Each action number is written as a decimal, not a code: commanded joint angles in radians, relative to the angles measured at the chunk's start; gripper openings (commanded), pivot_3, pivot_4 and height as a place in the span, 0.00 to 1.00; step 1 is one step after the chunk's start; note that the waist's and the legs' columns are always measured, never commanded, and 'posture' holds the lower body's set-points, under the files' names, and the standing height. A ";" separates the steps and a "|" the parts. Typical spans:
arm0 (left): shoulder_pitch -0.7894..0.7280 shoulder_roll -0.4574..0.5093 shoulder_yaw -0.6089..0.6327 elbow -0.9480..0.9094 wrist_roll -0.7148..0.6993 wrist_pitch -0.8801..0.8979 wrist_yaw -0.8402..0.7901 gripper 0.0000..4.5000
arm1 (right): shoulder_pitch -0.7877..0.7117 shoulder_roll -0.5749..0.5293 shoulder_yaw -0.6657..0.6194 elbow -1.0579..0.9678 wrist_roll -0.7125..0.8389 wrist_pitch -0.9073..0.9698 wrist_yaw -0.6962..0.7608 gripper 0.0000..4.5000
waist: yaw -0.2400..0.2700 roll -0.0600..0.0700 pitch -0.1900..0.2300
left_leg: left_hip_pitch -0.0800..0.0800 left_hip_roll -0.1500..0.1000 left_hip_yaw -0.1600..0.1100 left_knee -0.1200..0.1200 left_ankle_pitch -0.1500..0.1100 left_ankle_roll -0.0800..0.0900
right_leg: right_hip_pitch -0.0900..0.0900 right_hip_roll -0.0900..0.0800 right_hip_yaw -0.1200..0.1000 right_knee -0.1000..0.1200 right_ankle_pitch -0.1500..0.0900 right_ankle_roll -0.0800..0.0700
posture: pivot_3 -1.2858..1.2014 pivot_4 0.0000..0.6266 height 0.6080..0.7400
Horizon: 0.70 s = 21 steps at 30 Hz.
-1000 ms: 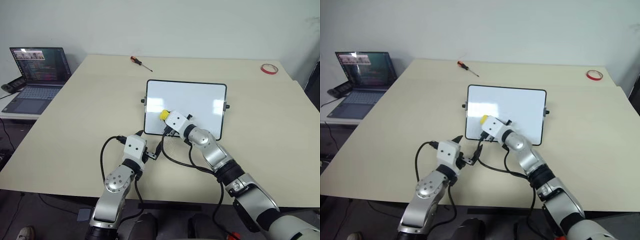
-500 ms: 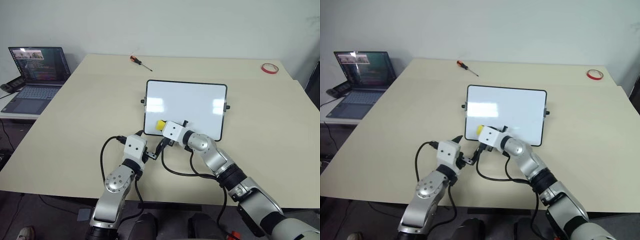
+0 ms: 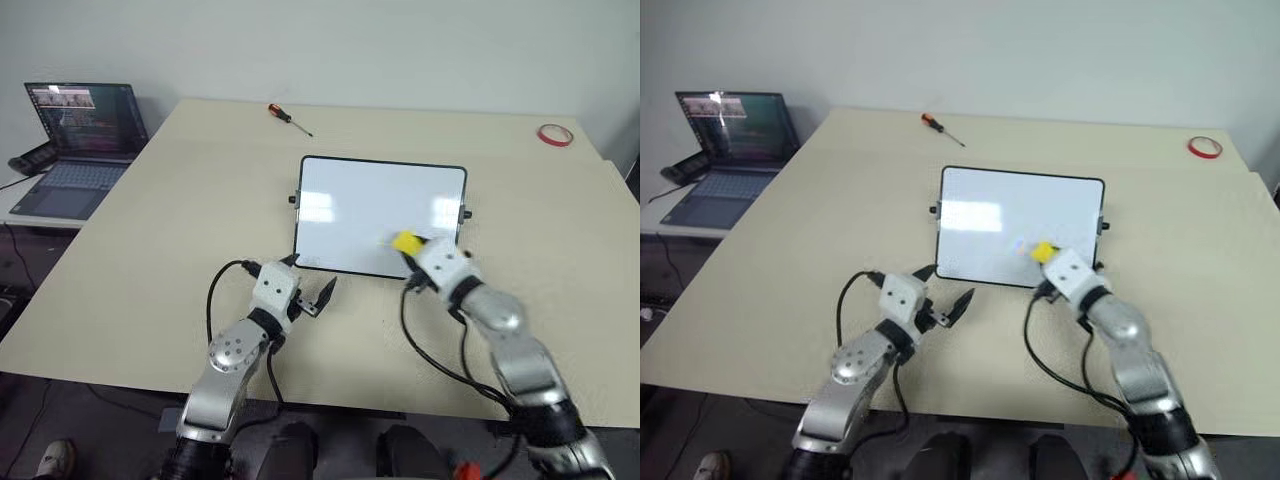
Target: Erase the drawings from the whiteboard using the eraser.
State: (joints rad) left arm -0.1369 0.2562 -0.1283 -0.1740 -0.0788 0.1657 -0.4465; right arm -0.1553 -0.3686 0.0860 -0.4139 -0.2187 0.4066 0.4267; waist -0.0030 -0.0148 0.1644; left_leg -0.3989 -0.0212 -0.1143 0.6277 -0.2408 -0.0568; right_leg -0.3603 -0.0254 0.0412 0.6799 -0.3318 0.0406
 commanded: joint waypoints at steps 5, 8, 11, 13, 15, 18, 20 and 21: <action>-0.223 0.008 -0.133 0.147 -0.124 -0.073 -0.378 1.00 | 0.158 0.018 -0.193 -0.360 -0.014 0.400 -0.054 0.28 | -0.009 0.000 0.000 | 0.002 0.000 0.003 0.000 0.000 0.000 | 0.000 0.002 -0.001 0.000 0.000 0.000 | 0.52 0.24 1.00; -0.304 -0.003 -0.171 0.245 -0.143 -0.117 -0.503 1.00 | 0.205 0.044 -0.254 -0.427 -0.018 0.516 -0.087 0.28 | -0.007 0.000 0.000 | 0.001 0.000 0.003 0.000 0.000 0.000 | 0.000 0.003 -0.001 0.000 0.000 0.000 | 0.52 0.24 1.00; -0.375 -0.019 -0.199 0.357 -0.140 -0.178 -0.604 1.00 | 0.231 0.093 -0.304 -0.446 0.003 0.610 -0.116 0.28 | -0.013 0.000 0.000 | 0.002 -0.001 0.004 0.000 0.000 0.000 | 0.000 0.002 -0.001 0.000 0.000 0.000 | 0.52 0.24 1.00; -0.418 -0.039 -0.208 0.427 -0.135 -0.215 -0.651 1.00 | 0.241 0.122 -0.330 -0.446 0.017 0.659 -0.127 0.28 | -0.015 0.000 0.000 | 0.002 -0.001 0.004 0.000 0.000 0.000 | 0.000 0.003 -0.001 0.000 0.000 0.000 | 0.52 0.24 1.00; -0.456 -0.057 -0.217 0.495 -0.126 -0.253 -0.691 1.00 | 0.234 0.164 -0.365 -0.438 0.039 0.699 -0.138 0.28 | -0.021 0.000 0.000 | 0.002 -0.001 0.005 0.000 0.000 0.000 | 0.000 0.003 -0.001 0.000 0.000 0.000 | 0.52 0.24 1.00; -0.529 -0.093 -0.247 0.629 -0.095 -0.327 -0.763 1.00 | 0.212 0.243 -0.444 -0.391 0.086 0.737 -0.159 0.28 | -0.025 0.000 0.000 | 0.001 -0.001 0.004 0.000 0.000 0.000 | 0.000 0.003 -0.001 0.000 0.000 0.000 | 0.52 0.24 1.00; -0.565 -0.120 -0.259 0.697 -0.074 -0.364 -0.782 1.00 | 0.193 0.256 -0.475 -0.341 0.106 0.723 -0.171 0.28 | -0.026 0.000 0.000 | 0.001 -0.002 0.005 0.000 0.000 0.000 | 0.001 0.003 -0.001 0.000 0.000 0.000 | 0.52 0.24 1.00; -0.574 -0.130 -0.260 0.716 -0.067 -0.377 -0.786 1.00 | 0.187 0.250 -0.477 -0.323 0.112 0.712 -0.174 0.28 | -0.027 0.000 0.000 | 0.001 -0.002 0.005 0.000 0.000 0.001 | 0.001 0.003 -0.001 0.000 0.000 0.000 | 0.52 0.24 1.00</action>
State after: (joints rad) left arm -0.6920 0.1383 -0.3789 0.5263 -0.1544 -0.1707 -1.2139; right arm 0.0451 -0.1095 -0.3641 -0.7389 -0.1238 1.1405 0.2641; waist -0.0296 -0.0144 0.1647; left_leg -0.3975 -0.0228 -0.1087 0.6279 -0.2408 -0.0562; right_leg -0.3598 -0.0229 0.0407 0.6803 -0.3321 0.0411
